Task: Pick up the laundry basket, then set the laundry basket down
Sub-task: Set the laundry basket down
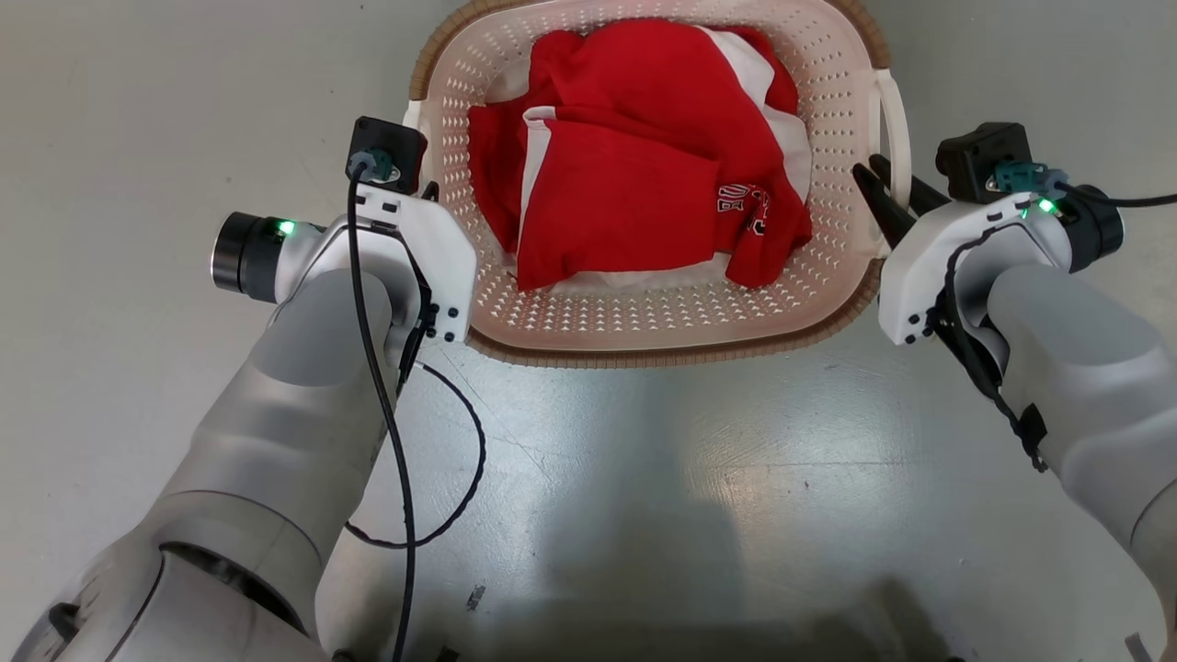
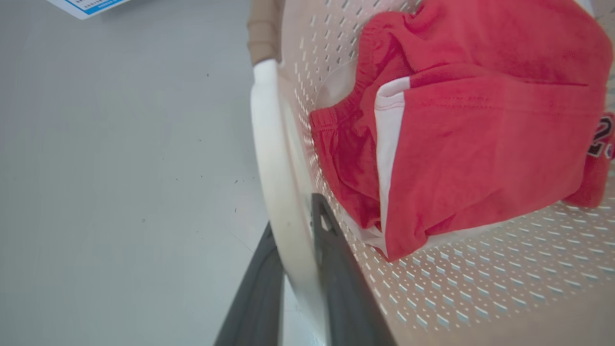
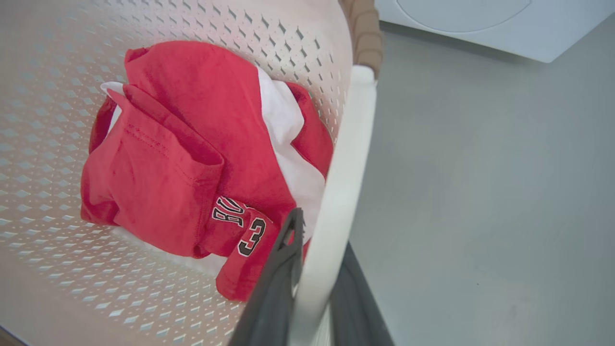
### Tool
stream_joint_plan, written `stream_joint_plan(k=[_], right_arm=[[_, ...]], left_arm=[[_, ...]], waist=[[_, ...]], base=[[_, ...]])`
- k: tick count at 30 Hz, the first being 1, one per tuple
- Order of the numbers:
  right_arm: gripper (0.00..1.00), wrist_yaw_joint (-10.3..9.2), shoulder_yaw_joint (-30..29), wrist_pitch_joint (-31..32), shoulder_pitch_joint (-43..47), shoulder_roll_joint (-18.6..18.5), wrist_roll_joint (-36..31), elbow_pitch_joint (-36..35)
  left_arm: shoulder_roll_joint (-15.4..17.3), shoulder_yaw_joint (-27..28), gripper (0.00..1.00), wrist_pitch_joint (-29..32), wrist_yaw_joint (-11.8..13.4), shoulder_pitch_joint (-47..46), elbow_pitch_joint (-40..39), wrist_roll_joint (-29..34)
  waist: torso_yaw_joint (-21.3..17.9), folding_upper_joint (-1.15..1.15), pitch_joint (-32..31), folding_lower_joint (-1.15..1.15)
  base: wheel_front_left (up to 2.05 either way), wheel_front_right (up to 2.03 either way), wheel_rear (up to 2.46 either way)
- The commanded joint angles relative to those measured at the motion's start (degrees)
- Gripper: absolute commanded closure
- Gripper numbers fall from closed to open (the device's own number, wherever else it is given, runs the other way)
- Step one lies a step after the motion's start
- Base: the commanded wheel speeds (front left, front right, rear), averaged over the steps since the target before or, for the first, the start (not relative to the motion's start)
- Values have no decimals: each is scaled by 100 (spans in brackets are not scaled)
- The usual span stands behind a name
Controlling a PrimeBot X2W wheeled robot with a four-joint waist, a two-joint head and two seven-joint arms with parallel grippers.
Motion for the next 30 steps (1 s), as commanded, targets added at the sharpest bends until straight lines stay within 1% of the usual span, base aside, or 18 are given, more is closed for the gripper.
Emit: stream_joint_plan(k=[1, 27, 28, 29, 30], right_arm=[[100, 18, 75, 21, 221, -115, -22, 73], [100, 18, 65, 166, 250, -70, 95, 116], [89, 18, 65, 161, 235, -68, 92, 135], [67, 18, 65, 121, 212, -68, 75, 174], [29, 18, 55, 86, 203, -61, 81, 211]], left_arm=[[292, 15, 100, -19, 43, -139, -16, 25], [289, -92, 100, 63, 75, -146, -16, -94], [293, -79, 59, 43, 84, -153, -16, -111], [295, -78, 27, 36, 92, -157, -16, -118], [294, -57, 0, 48, 106, -155, -16, -147]], waist=[[-1, 0, 7, 0], [-35, 0, 86, 0], [-35, 0, 93, 0], [-35, 0, 98, 0], [-32, 0, 101, 0]], base=[[0, 0, 0], [0, 0, 0], [0, 0, 0], [0, 0, 0], [0, 0, 0]])
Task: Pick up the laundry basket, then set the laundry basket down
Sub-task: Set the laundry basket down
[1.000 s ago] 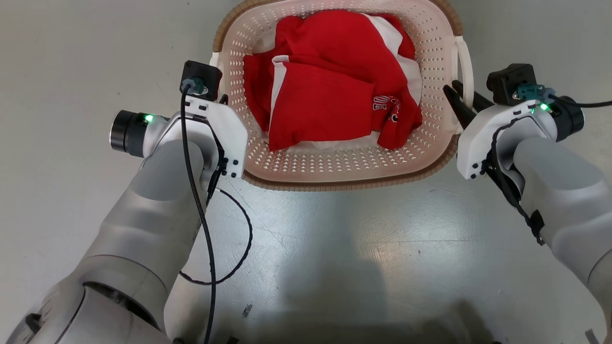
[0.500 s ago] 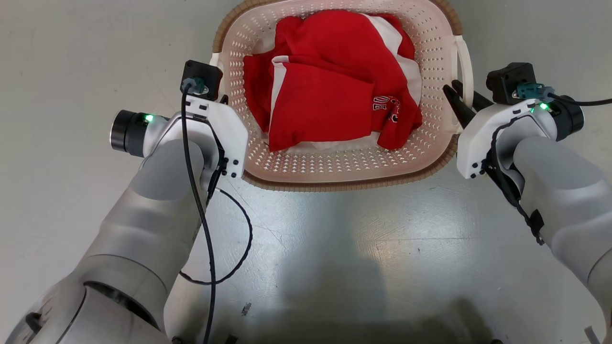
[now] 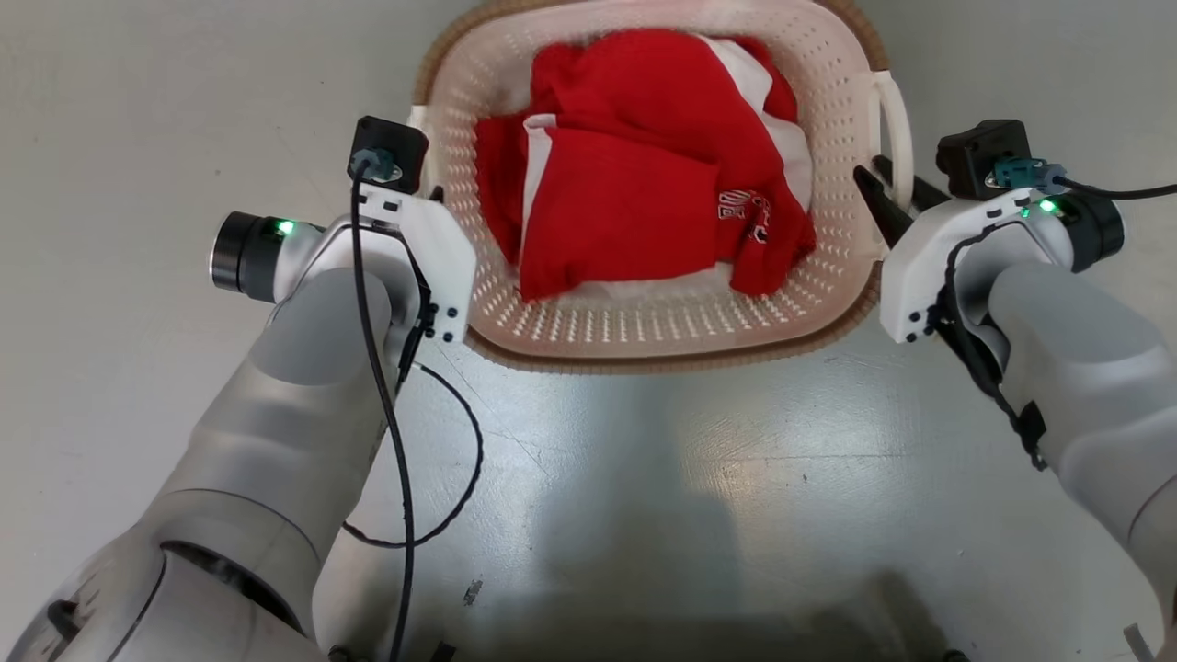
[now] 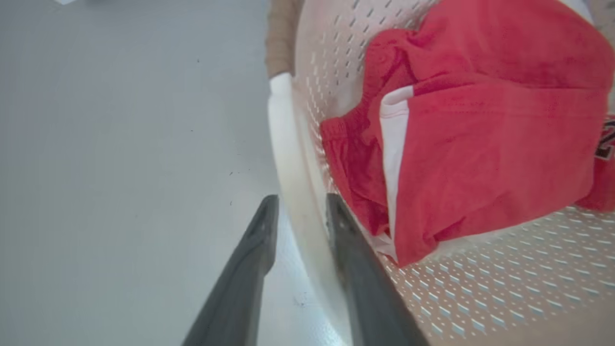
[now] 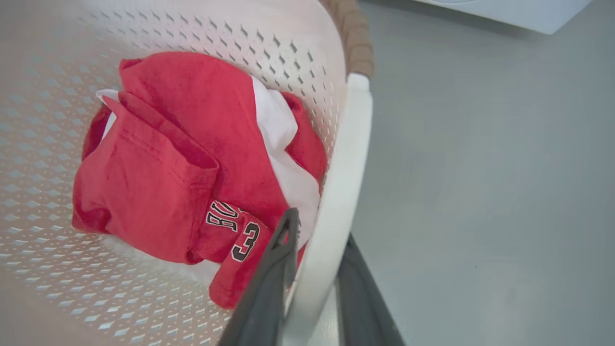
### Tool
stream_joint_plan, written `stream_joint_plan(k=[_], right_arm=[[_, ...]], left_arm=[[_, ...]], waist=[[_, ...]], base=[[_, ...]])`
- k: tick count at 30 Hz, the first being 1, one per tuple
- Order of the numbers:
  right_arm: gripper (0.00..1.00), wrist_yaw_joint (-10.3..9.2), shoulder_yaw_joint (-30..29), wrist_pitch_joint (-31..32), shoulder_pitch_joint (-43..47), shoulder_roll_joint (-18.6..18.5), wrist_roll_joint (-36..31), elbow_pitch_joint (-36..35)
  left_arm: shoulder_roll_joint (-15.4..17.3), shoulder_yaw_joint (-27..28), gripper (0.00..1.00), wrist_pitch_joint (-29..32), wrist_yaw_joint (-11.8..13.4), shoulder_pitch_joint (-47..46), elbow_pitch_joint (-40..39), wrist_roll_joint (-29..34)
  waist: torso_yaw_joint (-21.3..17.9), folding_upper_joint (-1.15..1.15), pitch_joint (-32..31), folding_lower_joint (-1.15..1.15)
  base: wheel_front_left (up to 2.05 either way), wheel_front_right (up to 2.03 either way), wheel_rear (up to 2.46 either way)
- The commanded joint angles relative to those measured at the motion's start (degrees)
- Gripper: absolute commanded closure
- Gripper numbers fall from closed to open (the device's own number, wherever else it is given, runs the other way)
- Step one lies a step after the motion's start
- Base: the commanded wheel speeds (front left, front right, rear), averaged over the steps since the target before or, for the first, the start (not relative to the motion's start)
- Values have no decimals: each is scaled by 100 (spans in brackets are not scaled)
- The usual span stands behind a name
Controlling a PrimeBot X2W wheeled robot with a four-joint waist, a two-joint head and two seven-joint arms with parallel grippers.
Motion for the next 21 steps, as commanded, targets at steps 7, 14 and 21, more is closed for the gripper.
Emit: stream_joint_plan(k=[7, 14, 21], right_arm=[[0, 8, 55, -124, 229, -73, -37, 297], [0, 8, 3, -219, 281, -32, -32, 409], [0, 8, -104, -254, 445, -2, -12, 472]], left_arm=[[265, 86, 0, -65, 131, -107, -13, -98], [267, 110, 0, -233, 176, 2, -13, -169], [276, 171, 0, -421, 174, 247, -13, -290]], waist=[[21, 0, -23, 0], [25, 0, -216, 0], [30, 0, -584, 0]], base=[[0, 0, 0], [0, 0, 0], [0, 0, 0]])
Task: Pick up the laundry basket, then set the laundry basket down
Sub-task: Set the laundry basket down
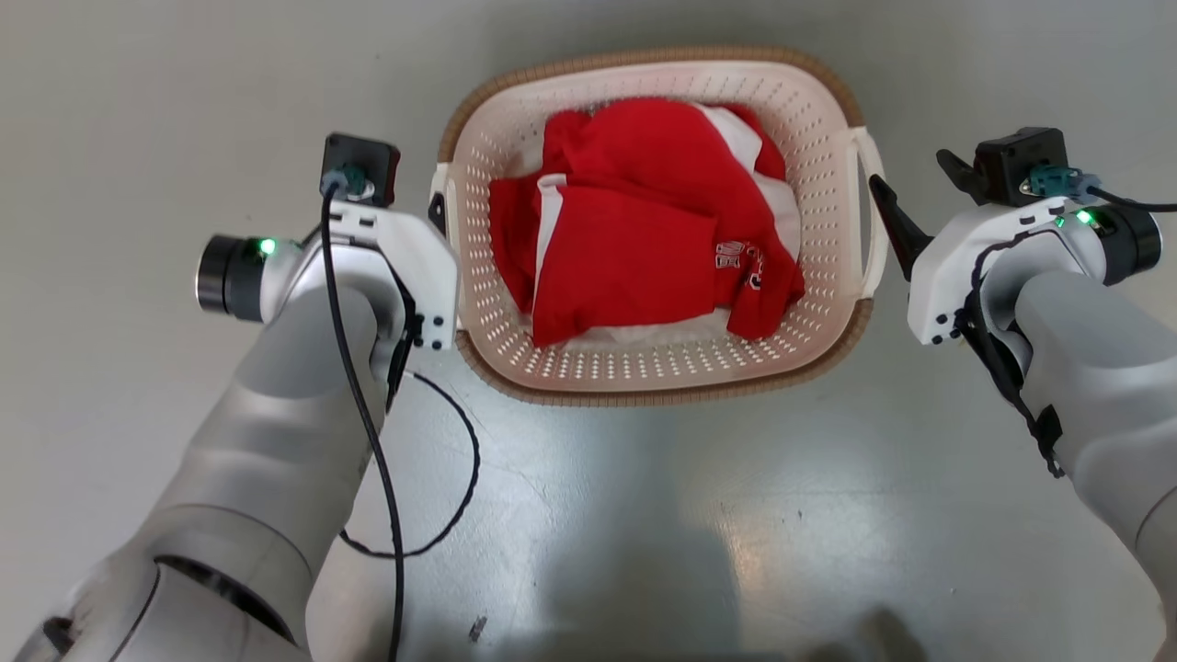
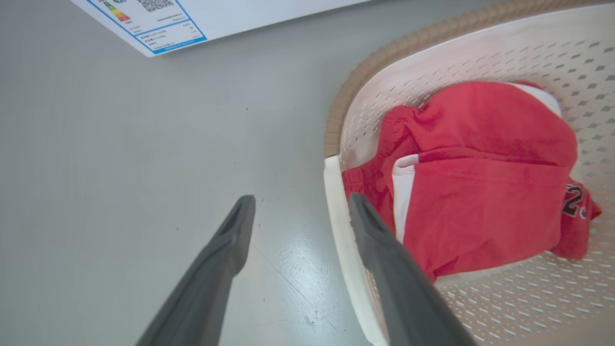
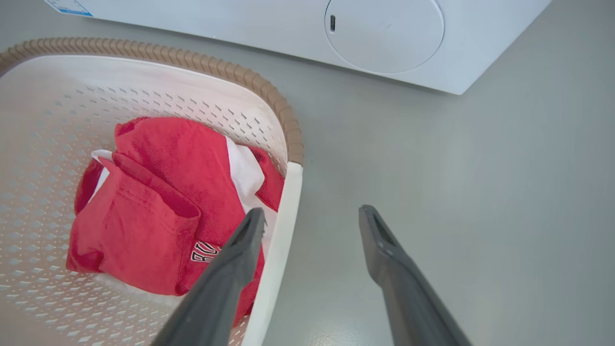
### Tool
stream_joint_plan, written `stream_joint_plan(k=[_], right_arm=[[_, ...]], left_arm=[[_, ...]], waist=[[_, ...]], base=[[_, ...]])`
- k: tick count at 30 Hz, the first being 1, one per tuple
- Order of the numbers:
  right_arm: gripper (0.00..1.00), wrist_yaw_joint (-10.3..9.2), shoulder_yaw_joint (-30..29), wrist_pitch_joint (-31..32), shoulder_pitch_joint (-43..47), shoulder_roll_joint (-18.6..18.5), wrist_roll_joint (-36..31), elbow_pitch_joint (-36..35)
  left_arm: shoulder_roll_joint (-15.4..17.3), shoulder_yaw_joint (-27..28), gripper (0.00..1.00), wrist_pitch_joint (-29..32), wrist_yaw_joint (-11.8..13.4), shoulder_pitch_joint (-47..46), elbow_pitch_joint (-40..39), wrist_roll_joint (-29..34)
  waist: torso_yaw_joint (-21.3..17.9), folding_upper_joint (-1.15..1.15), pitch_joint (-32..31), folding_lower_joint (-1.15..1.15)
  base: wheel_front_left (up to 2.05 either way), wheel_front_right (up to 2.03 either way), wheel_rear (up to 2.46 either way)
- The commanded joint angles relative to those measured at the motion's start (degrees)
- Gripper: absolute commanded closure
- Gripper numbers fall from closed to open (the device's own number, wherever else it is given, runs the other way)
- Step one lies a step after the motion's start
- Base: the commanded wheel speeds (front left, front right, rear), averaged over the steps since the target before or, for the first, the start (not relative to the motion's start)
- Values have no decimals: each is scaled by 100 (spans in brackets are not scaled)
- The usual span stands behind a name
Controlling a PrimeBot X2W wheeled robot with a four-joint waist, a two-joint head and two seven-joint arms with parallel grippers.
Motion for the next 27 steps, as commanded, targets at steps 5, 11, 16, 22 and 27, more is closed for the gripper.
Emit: stream_joint_plan(k=[5, 11, 16, 22, 27], right_arm=[[0, 10, -326, -83, 401, -73, -143, -96], [0, 10, -1217, -84, 680, -267, -694, -583], [0, 10, -2477, -85, 1277, -422, -1705, -1182], [0, 10, -3620, -85, 2149, -355, -2692, -1698], [0, 10, -4113, -85, 2677, -253, -3137, -1929]], left_arm=[[172, 178, 0, -366, -10, 360, -21, -161], [240, 299, 0, -687, -104, 709, -44, -256], [446, 493, 0, -740, -131, 1188, -362, -260], [737, 881, 0, -742, -89, 1915, -1011, -116], [899, 1106, 0, -742, -117, 2420, -1222, -2]], waist=[[-17, 0, -495, 0], [-60, 0, -1208, 0], [-133, 0, -2062, 0], [-171, 0, -2933, 0], [-209, 0, -3419, 0]], base=[[0, 0, 0], [0, 0, 0], [0, 0, 0], [0, 0, 0], [0, 0, 0]])
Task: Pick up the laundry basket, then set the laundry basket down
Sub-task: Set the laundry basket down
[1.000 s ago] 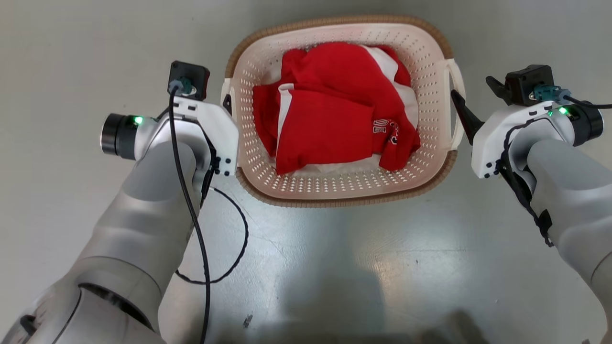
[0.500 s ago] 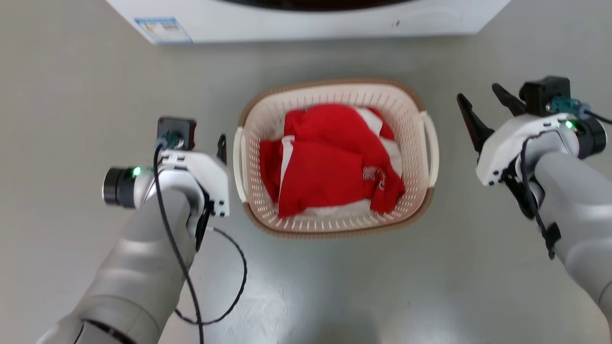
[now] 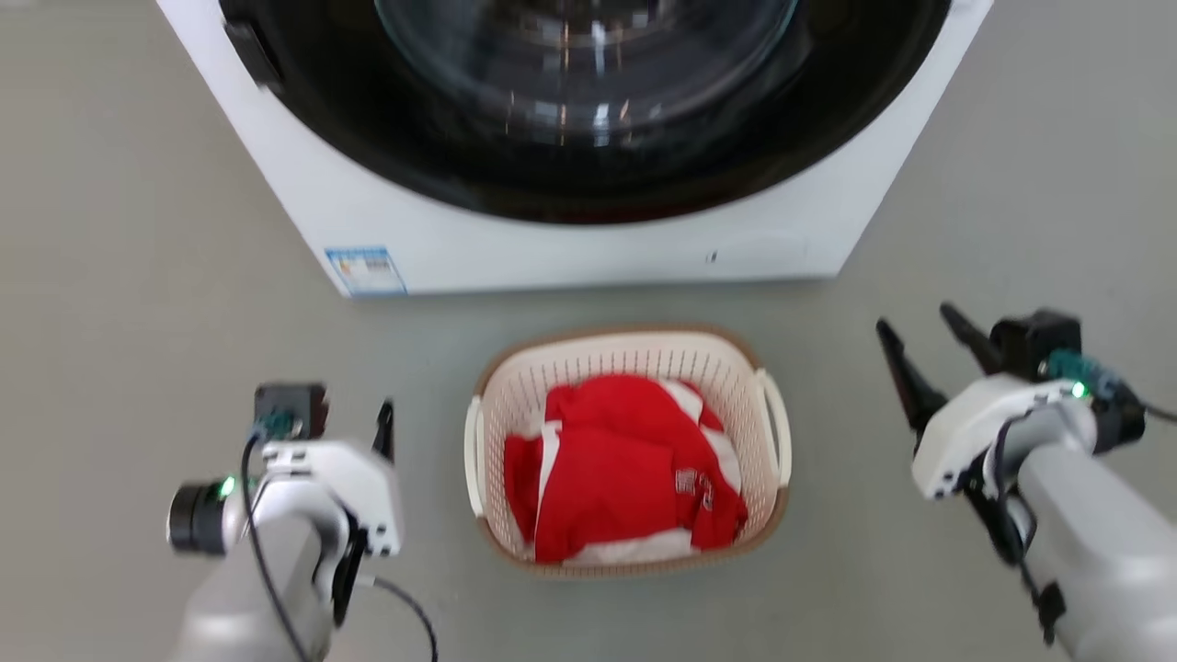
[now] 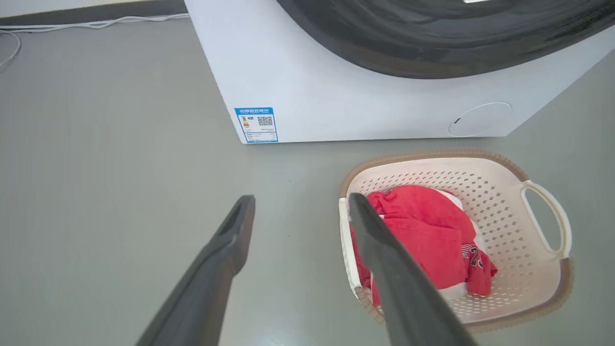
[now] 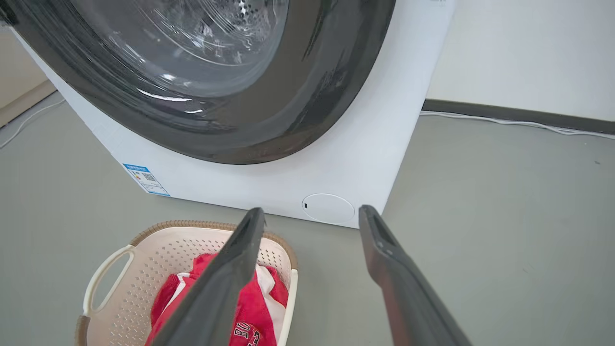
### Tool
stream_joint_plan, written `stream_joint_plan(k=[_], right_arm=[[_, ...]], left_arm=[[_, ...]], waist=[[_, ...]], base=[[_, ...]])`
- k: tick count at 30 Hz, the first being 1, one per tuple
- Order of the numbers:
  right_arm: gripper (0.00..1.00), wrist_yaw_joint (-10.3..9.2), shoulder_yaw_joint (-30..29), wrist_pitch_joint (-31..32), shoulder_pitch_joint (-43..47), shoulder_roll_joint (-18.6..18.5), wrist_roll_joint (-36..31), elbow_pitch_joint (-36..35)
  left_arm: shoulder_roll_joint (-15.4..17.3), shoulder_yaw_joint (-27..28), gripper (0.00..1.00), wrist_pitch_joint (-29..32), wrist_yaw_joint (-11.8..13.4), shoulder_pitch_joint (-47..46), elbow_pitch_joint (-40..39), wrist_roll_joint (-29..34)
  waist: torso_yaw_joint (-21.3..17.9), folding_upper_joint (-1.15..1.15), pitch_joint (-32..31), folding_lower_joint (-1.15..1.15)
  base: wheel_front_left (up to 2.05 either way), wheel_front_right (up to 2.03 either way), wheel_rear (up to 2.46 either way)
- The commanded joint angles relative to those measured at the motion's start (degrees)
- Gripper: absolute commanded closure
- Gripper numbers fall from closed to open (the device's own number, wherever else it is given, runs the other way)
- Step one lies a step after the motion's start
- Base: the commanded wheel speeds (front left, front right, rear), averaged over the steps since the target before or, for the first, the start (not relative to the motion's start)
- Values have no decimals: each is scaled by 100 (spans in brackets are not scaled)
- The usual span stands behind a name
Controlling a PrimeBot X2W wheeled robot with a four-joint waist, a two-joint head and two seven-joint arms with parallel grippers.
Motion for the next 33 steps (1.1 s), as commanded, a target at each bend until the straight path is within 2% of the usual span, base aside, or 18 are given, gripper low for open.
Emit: stream_joint_plan(k=[1, 8, 16, 24, 33], right_arm=[[0, 10, -41, -78, 234, 33, -122, -161], [0, 10, -523, -78, 809, 92, -693, -570], [0, 10, -1320, -79, 1539, 141, -1269, -1444], [0, 10, -2206, -79, 2456, 299, -1775, -2594], [0, 10, -2874, -79, 3328, 422, -2210, -3447]], left_arm=[[235, 235, 0, -60, 8, 93, -139, 30], [427, 739, 0, -61, 42, 758, -625, 203], [498, 1463, 0, -61, 129, 1557, -1738, 647], [364, 2255, 0, -61, 180, 2538, -3045, 1202], [136, 2947, 0, -61, 49, 3399, -3946, 1652]], waist=[[-67, 0, -524, 0], [-96, 0, -884, 0], [-108, 0, -1097, 0], [-114, 0, -1319, 0], [-103, 0, -1530, 0]], base=[[0, 0, 0], [0, 0, 0], [0, 0, 0], [0, 0, 0], [0, 0, 0]])
